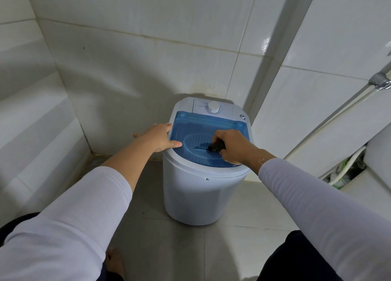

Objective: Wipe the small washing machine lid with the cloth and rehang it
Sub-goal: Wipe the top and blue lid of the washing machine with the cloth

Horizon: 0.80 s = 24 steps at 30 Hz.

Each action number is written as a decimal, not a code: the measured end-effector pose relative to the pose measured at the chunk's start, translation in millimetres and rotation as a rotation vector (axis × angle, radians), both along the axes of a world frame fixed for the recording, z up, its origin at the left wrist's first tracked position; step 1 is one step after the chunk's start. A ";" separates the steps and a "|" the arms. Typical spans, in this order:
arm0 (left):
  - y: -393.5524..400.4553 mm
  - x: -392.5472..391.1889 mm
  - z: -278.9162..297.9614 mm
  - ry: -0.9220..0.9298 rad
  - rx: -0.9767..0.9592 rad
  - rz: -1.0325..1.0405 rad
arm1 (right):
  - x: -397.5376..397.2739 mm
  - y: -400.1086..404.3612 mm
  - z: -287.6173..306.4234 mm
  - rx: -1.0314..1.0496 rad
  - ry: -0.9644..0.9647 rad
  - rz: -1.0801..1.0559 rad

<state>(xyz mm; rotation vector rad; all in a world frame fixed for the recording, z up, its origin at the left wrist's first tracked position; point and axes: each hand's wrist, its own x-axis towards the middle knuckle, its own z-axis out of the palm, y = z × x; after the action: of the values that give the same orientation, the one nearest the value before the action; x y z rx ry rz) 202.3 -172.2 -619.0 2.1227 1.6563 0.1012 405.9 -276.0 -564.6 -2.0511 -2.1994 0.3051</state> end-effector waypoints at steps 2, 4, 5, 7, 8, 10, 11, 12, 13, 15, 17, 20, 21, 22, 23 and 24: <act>2.4 -1.4 -2.0 -0.021 -0.013 -0.004 | -1.8 1.4 -0.7 0.007 0.047 -0.038; 3.1 -1.7 -3.1 -0.026 -0.020 -0.003 | -2.0 4.7 0.1 0.037 0.126 -0.119; 2.3 -1.0 -2.7 -0.022 -0.018 -0.004 | -1.0 7.1 1.1 0.068 0.176 -0.171; 2.0 -0.3 -2.9 -0.016 -0.013 0.001 | 1.2 11.9 3.6 0.147 0.261 -0.255; 2.0 -0.1 -2.5 -0.016 -0.011 0.001 | 1.0 13.3 4.3 0.171 0.275 -0.258; 2.7 -0.2 -2.5 -0.023 -0.013 0.007 | -5.0 14.9 2.6 0.157 0.238 -0.176; 1.3 -0.1 -1.0 -0.027 -0.018 0.009 | -9.8 15.1 0.7 0.137 0.190 -0.114; 1.8 -0.2 -1.3 -0.036 -0.022 0.005 | -15.1 15.4 -1.7 0.123 0.141 -0.056; 1.4 -0.4 -0.6 -0.044 -0.027 -0.003 | -19.7 15.9 -3.4 0.113 0.102 -0.010; 3.1 -1.1 -1.7 -0.066 -0.038 -0.013 | -24.7 17.3 -3.1 0.082 0.054 0.063; 2.6 -1.5 -1.5 -0.079 -0.039 -0.013 | -23.4 18.2 1.7 0.033 0.001 0.108; -0.3 -0.4 -0.3 -0.063 -0.015 -0.001 | -14.9 17.7 12.2 -0.054 -0.110 0.137; -3.0 -0.1 2.1 -0.040 -0.005 0.007 | -11.6 17.3 16.0 -0.081 -0.146 0.136; -5.4 0.5 4.4 -0.029 -0.002 0.012 | -8.2 17.4 19.8 -0.104 -0.166 0.128; -8.3 1.1 7.6 -0.018 -0.002 0.015 | -4.5 17.7 22.8 -0.119 -0.162 0.110; -11.4 1.9 11.4 -0.007 -0.003 0.022 | -1.0 18.2 25.1 -0.122 -0.135 0.084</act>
<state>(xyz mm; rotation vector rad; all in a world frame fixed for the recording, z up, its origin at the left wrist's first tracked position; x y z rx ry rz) 204.2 -183.7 -607.6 2.0997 1.6749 0.1121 404.9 -257.8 -539.4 -2.1021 -2.4077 0.3260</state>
